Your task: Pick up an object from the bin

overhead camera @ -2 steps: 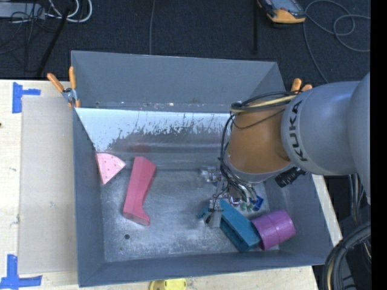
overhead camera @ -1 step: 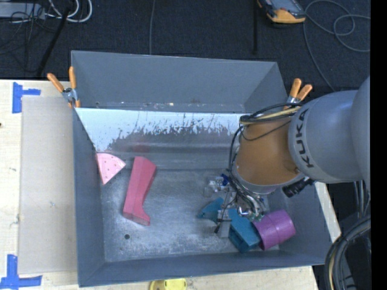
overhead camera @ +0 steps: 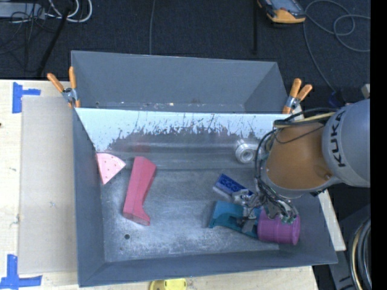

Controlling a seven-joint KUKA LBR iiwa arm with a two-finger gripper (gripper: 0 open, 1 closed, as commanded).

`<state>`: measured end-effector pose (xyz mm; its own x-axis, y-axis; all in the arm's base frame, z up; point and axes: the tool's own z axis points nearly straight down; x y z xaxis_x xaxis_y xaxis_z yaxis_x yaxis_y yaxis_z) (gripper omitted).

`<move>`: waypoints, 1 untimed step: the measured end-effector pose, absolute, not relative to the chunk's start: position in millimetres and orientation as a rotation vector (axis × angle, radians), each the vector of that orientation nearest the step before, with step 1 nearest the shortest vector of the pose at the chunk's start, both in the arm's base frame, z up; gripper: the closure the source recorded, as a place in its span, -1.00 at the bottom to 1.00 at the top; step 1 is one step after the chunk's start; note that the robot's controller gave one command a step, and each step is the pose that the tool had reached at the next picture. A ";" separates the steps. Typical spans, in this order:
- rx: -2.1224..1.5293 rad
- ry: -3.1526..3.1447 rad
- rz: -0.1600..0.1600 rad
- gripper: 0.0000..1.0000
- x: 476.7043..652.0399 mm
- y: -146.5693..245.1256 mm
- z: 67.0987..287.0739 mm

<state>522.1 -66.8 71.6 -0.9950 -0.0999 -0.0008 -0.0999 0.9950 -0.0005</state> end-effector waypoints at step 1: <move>-0.156 3.137 -0.001 1.00 522.1 -66.8 71.6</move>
Offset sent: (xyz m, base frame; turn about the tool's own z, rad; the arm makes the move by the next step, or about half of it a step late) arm -0.0319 -0.0015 0.1092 -0.0329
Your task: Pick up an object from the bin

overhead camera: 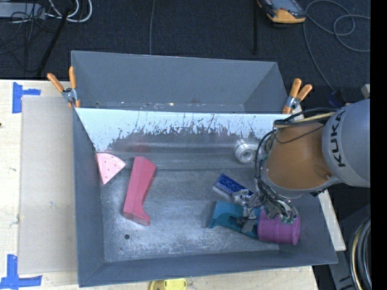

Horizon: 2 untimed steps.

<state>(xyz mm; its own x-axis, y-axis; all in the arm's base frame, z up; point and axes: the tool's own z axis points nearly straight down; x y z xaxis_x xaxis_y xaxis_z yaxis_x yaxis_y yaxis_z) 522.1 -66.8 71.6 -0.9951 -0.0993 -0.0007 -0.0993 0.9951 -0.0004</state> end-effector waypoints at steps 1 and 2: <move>-0.186 3.151 0.006 1.00 503.3 -64.8 113.3; -0.158 3.145 0.004 1.00 550.5 -71.7 180.4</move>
Offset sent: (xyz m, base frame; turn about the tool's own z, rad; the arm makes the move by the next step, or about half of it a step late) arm 0.0360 -0.0081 0.1182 0.0030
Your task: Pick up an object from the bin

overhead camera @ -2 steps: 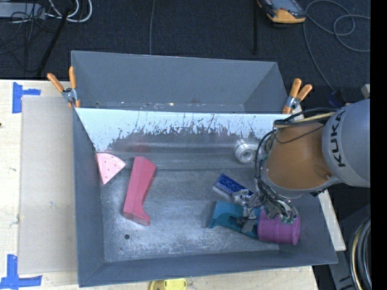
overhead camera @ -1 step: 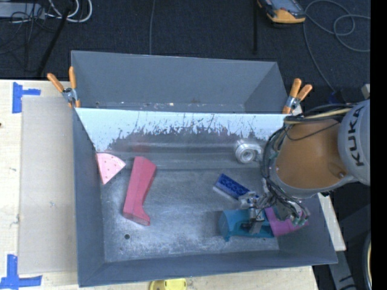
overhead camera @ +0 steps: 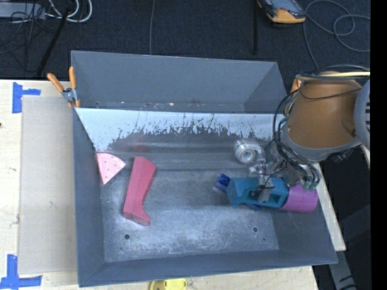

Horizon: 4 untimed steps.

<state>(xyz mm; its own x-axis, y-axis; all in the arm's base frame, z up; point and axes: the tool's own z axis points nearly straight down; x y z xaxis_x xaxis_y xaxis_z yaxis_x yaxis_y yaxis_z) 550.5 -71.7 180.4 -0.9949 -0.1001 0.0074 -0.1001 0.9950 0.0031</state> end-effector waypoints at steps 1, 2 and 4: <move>0.145 -3.143 0.000 1.00 549.2 -69.2 174.8; 0.143 -3.125 -0.004 1.00 538.5 -54.3 196.4; 0.179 -3.134 -0.001 1.00 537.4 -43.2 152.8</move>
Offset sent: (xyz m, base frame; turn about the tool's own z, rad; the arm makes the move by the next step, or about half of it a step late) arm -0.0118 0.0282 0.0551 0.0092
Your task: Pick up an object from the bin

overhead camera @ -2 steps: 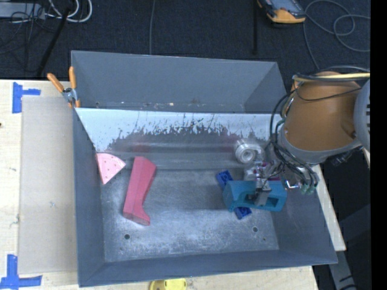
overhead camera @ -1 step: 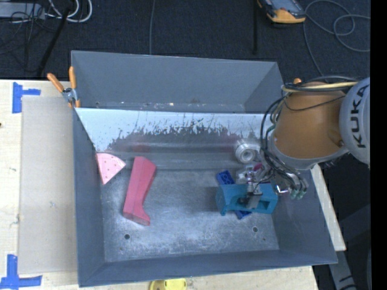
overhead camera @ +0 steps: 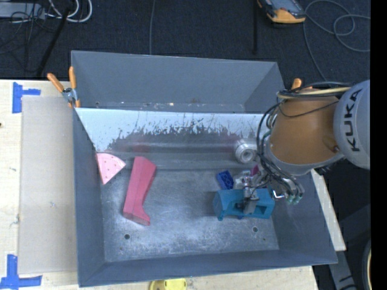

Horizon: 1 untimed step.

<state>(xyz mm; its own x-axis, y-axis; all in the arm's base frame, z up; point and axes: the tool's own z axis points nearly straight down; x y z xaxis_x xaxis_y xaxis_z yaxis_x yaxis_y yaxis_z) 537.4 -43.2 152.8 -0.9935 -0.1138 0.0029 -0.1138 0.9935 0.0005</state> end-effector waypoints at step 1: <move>0.416 -3.102 -0.005 1.00 528.7 -40.8 205.0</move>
Offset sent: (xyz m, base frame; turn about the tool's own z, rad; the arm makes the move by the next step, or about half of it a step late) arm 0.0115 0.0103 0.0858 -0.0692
